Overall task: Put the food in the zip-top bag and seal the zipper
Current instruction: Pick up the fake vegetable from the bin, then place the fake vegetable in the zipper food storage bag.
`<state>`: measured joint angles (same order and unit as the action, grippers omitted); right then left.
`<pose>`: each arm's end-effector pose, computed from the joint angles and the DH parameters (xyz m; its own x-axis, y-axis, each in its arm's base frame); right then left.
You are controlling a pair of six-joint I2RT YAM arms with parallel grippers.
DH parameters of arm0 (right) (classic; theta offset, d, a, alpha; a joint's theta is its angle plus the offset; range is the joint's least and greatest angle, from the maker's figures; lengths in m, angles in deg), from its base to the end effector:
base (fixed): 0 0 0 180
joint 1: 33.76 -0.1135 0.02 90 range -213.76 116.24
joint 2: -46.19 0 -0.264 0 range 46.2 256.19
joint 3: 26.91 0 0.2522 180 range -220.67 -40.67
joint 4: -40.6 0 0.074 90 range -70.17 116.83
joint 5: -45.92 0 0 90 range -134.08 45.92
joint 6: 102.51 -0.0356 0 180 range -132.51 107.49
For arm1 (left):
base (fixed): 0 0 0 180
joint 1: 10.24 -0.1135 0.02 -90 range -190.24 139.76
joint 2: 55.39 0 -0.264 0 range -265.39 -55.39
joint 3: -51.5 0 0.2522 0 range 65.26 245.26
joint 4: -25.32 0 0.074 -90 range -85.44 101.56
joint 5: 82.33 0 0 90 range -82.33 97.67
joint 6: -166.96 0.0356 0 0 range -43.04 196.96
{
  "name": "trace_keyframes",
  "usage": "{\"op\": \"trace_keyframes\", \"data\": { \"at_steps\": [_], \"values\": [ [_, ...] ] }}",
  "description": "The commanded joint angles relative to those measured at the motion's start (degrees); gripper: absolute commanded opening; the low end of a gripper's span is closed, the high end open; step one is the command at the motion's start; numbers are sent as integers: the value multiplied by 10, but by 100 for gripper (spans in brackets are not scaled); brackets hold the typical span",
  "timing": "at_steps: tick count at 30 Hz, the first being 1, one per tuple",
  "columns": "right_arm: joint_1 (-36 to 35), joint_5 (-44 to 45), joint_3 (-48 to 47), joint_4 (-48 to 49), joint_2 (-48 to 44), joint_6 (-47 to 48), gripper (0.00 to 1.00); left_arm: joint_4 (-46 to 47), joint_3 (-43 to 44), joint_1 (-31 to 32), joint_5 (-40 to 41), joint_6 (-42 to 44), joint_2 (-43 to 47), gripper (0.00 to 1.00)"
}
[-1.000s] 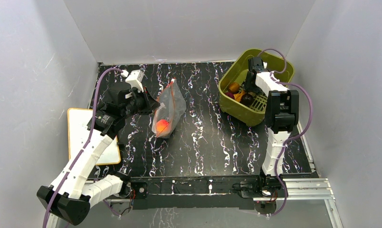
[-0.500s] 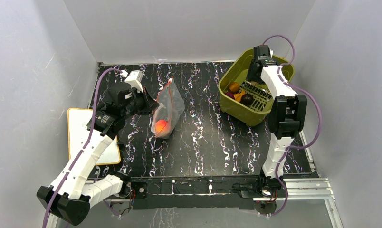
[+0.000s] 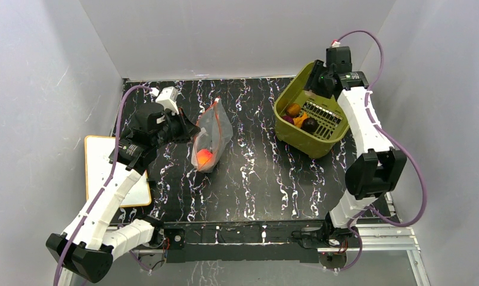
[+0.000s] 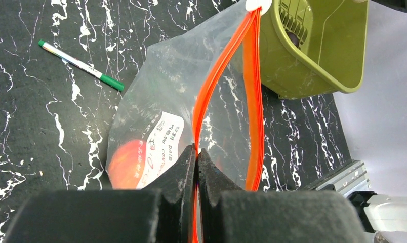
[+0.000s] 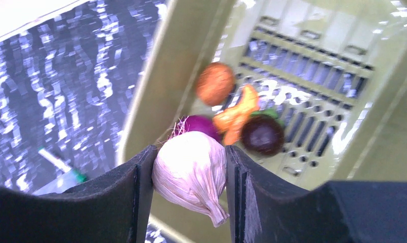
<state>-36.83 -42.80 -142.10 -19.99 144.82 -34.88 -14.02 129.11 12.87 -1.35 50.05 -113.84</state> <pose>0.3796 0.0196 0.3702 -0.6561 0.3459 -0.6708 0.2295 0.9381 0.2593 0.2025 -0.0925 0.3836 -0.5196 -0.2642 -0.8125 0.3228 0.8198 -0.4730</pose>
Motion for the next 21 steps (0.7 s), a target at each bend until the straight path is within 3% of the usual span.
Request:
{"op": "trace_keyframes", "data": {
  "at_steps": [1, 9, 21],
  "values": [
    [-67, -51, 3, 3, -52, -51, 38, 32, 11, 1, -11, -21, 4, 0],
    [-177, -76, -1, 19, -88, -137, 38, 45, 6, 1, -31, -37, 1, 0],
    [-312, -120, 24, 137, -115, -298, 36, 67, -3, 1, -38, -73, 0, 0]
  ]
}}
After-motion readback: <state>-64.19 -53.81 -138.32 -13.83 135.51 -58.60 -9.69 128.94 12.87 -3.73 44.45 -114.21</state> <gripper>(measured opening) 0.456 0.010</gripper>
